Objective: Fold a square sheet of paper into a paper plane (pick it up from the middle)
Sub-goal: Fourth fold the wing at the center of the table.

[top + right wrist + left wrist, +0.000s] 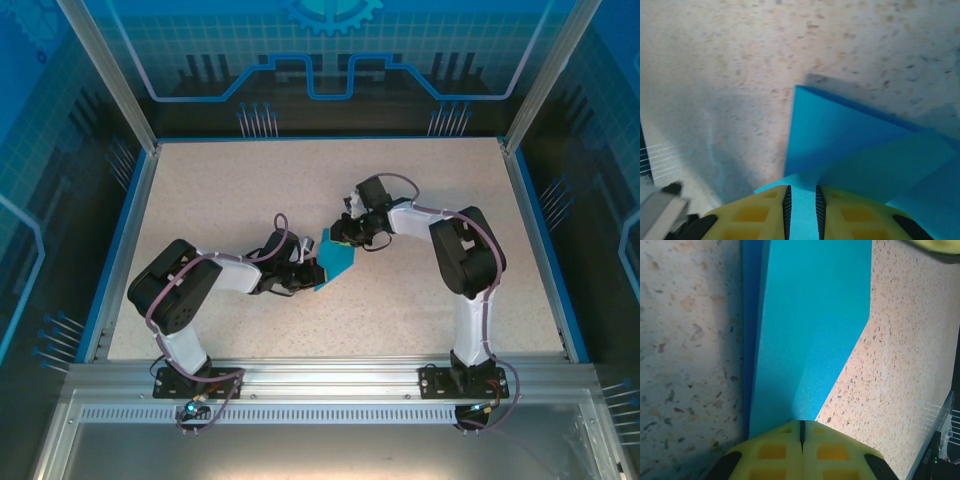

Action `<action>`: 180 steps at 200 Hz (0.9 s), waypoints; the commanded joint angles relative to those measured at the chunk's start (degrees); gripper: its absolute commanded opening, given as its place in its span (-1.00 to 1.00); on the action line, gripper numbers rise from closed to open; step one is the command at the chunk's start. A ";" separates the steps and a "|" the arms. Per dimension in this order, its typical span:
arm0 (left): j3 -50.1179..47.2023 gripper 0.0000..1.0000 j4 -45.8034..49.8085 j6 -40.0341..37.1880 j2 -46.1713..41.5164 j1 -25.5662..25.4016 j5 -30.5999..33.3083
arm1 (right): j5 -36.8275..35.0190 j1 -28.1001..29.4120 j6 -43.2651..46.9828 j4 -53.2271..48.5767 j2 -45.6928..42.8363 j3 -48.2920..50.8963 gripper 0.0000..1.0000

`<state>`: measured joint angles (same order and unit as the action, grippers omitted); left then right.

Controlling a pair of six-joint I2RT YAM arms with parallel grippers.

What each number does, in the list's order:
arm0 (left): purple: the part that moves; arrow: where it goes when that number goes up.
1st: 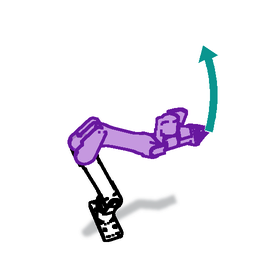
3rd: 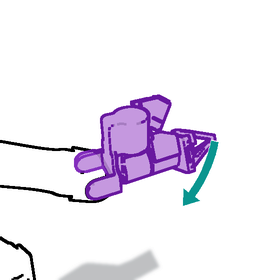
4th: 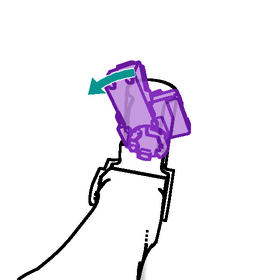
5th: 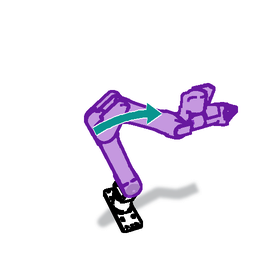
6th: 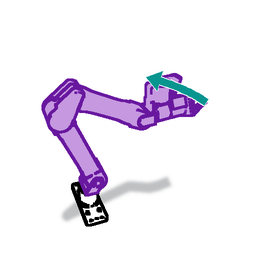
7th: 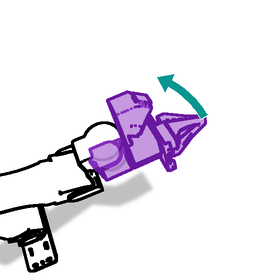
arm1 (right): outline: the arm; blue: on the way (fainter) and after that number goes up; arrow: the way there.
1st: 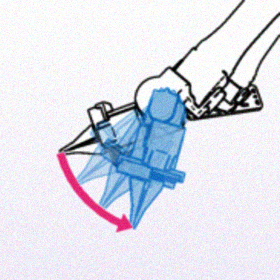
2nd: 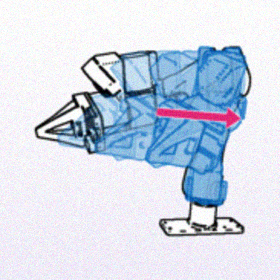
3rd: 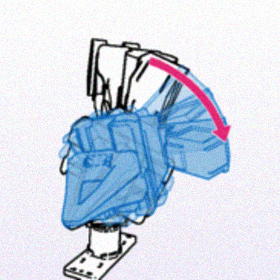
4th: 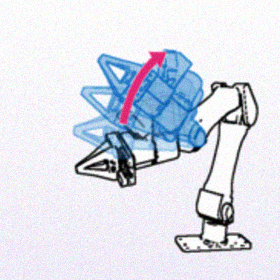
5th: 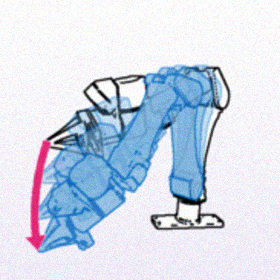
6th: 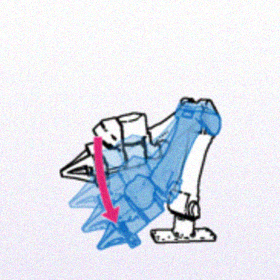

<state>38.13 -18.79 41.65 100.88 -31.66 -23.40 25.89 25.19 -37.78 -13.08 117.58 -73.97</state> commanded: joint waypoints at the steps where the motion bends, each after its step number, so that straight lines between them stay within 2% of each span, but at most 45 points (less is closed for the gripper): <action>1: -2.27 -1.00 11.92 -1.61 3.01 -0.28 1.60 | -0.74 -0.89 -0.66 0.17 3.25 -1.48 -0.54; 52: -3.97 -1.00 11.67 -1.77 2.92 -0.34 1.83 | -3.50 -4.79 0.84 -3.81 5.06 -5.57 -0.53; 120: -4.82 -1.00 10.69 -0.46 1.31 -0.49 1.01 | -2.24 -7.72 2.15 -7.71 7.08 -10.23 -0.51; 156: -4.81 -0.98 11.03 2.46 -1.28 -2.33 1.02 | -1.12 -7.59 3.63 -8.30 0.76 -7.80 -0.47; 180: -4.77 -0.93 10.36 6.57 -2.73 -5.44 1.43 | -1.43 -7.33 4.43 -8.12 -6.09 -2.84 -0.43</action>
<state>36.10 -17.58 43.94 98.35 -33.45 -22.79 24.01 18.15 -35.27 -19.38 120.07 -80.42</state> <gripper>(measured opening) 0.068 0.276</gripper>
